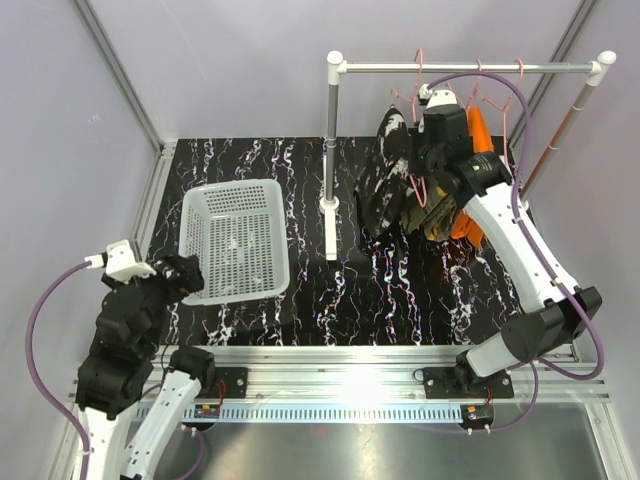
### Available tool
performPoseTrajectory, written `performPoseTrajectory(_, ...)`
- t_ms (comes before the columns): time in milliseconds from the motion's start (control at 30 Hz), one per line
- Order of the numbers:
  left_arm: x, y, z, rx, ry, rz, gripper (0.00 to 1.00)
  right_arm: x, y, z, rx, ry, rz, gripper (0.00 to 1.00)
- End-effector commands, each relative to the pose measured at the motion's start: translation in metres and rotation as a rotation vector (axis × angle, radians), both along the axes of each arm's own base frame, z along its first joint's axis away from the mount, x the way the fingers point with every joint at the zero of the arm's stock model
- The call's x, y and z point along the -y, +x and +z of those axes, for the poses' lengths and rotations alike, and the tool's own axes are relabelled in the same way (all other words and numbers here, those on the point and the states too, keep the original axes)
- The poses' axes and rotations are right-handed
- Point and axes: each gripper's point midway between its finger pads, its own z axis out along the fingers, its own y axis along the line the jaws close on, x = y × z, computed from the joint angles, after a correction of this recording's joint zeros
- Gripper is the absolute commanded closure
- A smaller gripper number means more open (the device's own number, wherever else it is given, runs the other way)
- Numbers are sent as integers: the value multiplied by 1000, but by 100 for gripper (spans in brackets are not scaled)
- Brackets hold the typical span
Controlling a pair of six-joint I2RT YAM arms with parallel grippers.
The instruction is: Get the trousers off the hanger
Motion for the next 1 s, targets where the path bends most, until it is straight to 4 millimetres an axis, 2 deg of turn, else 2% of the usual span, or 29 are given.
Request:
performPoseTrajectory(0, 23, 12, 28, 58, -18, -118, 1, 7, 6, 116, 382, 94, -11, 100)
performPoseTrajectory(67, 34, 17, 32, 50, -30, -170, 1, 4, 5, 130, 409, 108, 0, 100)
performPoseTrajectory(200, 56, 20, 59, 146, -61, -282, 1, -2, 4, 145, 439, 143, 33, 100)
performPoseTrajectory(300, 72, 25, 72, 180, -77, -362, 1, -4, -5, 161, 476, 177, 56, 100)
performPoseTrajectory(333, 85, 25, 73, 181, -86, -436, 1, -5, -7, 162, 482, 187, 67, 100)
performPoseTrajectory(467, 116, 35, 79, 203, -121, -585, 1, -4, -22, 180, 544, 227, 89, 100)
performPoseTrajectory(533, 123, 40, 88, 237, -149, -610, 1, -3, -28, 186, 567, 237, 93, 100)
performPoseTrajectory(667, 130, 45, 106, 276, -179, -635, 1, -1, -31, 187, 579, 241, 93, 100)
performPoseTrajectory(733, 133, 49, 109, 271, -182, -638, 1, -4, -32, 184, 578, 248, 109, 100)
performPoseTrajectory(767, 133, 47, 118, 292, -183, -639, 1, -5, -34, 189, 597, 259, 120, 100)
performPoseTrajectory(867, 139, 49, 127, 297, -169, -660, 1, -6, -54, 204, 645, 315, 156, 100)
performPoseTrajectory(933, 144, 47, 140, 313, -147, -673, 1, -11, -62, 205, 636, 348, 191, 100)
performPoseTrajectory(967, 148, 53, 132, 271, -104, -675, 1, -10, -72, 210, 649, 363, 203, 100)
